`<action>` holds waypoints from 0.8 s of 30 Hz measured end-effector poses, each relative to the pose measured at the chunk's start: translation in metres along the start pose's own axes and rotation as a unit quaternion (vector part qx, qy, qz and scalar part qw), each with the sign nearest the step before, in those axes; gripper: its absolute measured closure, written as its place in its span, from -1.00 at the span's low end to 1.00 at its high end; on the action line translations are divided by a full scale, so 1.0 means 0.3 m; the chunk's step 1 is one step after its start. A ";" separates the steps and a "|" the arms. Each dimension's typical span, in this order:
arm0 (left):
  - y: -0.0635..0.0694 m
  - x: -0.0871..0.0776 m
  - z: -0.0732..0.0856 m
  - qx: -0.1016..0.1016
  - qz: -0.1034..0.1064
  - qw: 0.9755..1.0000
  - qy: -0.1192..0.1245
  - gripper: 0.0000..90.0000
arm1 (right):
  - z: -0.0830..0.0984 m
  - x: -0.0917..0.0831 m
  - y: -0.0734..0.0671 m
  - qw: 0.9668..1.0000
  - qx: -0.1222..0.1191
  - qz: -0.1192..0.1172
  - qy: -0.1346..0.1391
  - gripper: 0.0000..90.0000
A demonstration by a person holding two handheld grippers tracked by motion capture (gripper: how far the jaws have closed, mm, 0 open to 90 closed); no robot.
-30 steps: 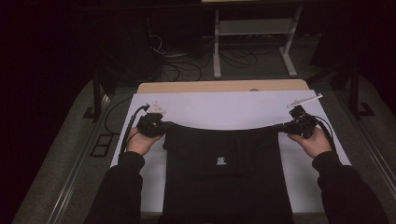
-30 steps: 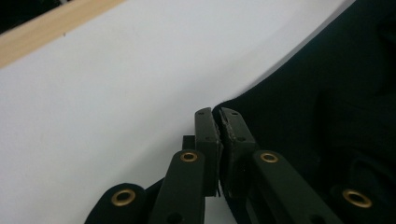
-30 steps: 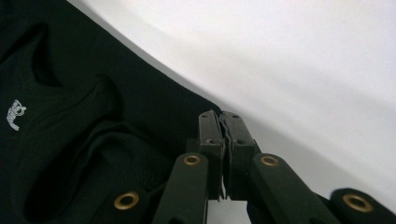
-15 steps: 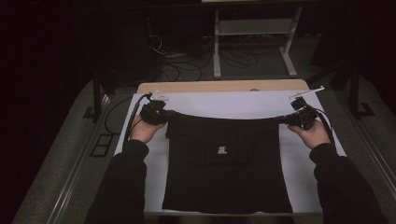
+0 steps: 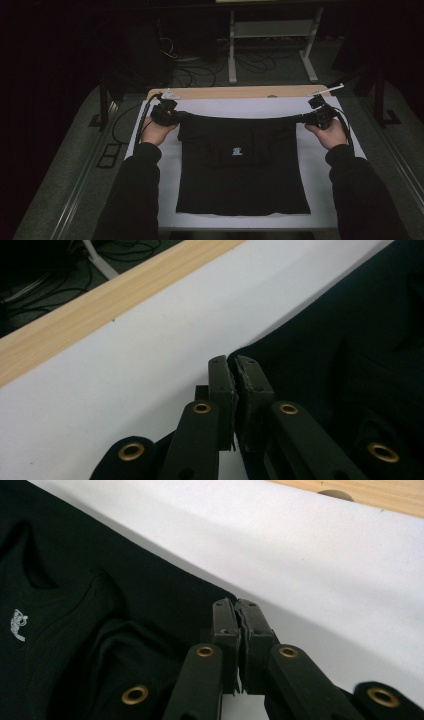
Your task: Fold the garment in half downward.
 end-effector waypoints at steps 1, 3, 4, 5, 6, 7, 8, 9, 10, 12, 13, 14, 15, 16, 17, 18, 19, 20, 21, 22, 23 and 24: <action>-0.003 0.001 -0.005 0.000 -0.001 1.000 0.001 0.89 | -0.004 0.003 0.002 1.000 -0.001 0.001 0.000 0.91; -0.006 0.002 -0.015 0.000 -0.002 1.000 0.003 0.89 | -0.015 0.005 0.007 1.000 0.000 0.004 0.005 0.91; -0.008 0.002 -0.021 0.001 -0.001 1.000 0.004 0.89 | -0.019 0.004 0.008 1.000 0.001 0.005 0.006 0.91; -0.009 0.002 -0.028 0.001 -0.001 1.000 0.005 0.89 | -0.024 0.003 0.010 1.000 0.001 0.007 0.008 0.91; -0.009 0.002 -0.036 0.003 -0.003 1.000 0.005 0.89 | -0.029 0.002 0.011 1.000 0.001 0.008 0.010 0.91; -0.010 0.003 -0.041 0.004 -0.003 1.000 0.006 0.89 | -0.036 0.001 0.014 1.000 0.000 0.009 0.010 0.91; -0.010 0.003 -0.049 0.004 -0.004 1.000 0.006 0.89 | -0.040 -0.001 0.015 1.000 0.000 0.011 0.010 0.91; -0.011 0.002 -0.055 0.005 -0.005 1.000 0.006 0.89 | -0.047 -0.003 0.017 1.000 0.001 0.012 0.010 0.91; -0.011 0.001 -0.062 0.006 -0.004 1.000 0.009 0.89 | -0.052 -0.006 0.019 1.000 -0.001 0.012 0.011 0.91; -0.012 0.000 -0.074 0.008 -0.006 1.000 0.010 0.89 | -0.063 -0.011 0.023 1.000 0.000 0.011 0.016 0.91; -0.012 0.000 -0.079 0.009 -0.008 1.000 0.009 0.89 | -0.068 -0.012 0.025 1.000 0.001 0.010 0.019 0.91; -0.013 -0.001 -0.085 0.009 -0.008 1.000 0.010 0.89 | -0.072 -0.012 0.028 1.000 0.002 0.011 0.018 0.91; -0.013 -0.001 -0.088 0.009 -0.008 1.000 0.011 0.88 | -0.077 -0.011 0.030 1.000 0.001 0.012 0.016 0.91; -0.015 -0.001 -0.092 0.010 -0.011 1.000 0.011 0.88 | -0.081 -0.011 0.030 1.000 0.002 0.013 0.016 0.91; -0.017 -0.001 -0.095 0.010 -0.011 1.000 0.011 0.88 | -0.086 -0.010 0.032 1.000 0.001 0.013 0.018 0.91; -0.020 0.001 -0.096 0.009 -0.011 1.000 0.012 0.88 | -0.090 -0.009 0.034 1.000 0.001 0.012 0.019 0.91; -0.024 0.003 -0.097 0.010 -0.011 1.000 0.009 0.88 | -0.094 -0.006 0.036 1.000 0.000 0.013 0.019 0.91; -0.027 0.007 -0.095 0.006 -0.012 1.000 0.010 0.88 | -0.097 -0.004 0.037 1.000 0.000 0.011 0.019 0.91; -0.031 0.011 -0.093 0.005 -0.011 1.000 0.009 0.88 | -0.100 0.001 0.039 1.000 0.000 0.011 0.019 0.90; -0.037 0.019 -0.089 0.002 -0.009 1.000 0.008 0.87 | -0.101 0.006 0.042 1.000 0.002 0.010 0.018 0.90; -0.040 0.024 -0.086 -0.001 -0.008 1.000 0.008 0.87 | -0.100 0.015 0.047 1.000 0.002 0.009 0.017 0.90; -0.044 0.031 -0.082 -0.005 -0.006 1.000 0.007 0.87 | -0.099 0.021 0.049 1.000 0.005 0.009 0.015 0.90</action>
Point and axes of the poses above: each handheld gripper's, and its own axes: x roughly forward along the jaws, z roughly out of its underside, y roughly to its right, the point moved 2 cm from there along x, roughly forward along the jaws, and after that the axes turned 3 degrees about z, right-handed, at the moved point
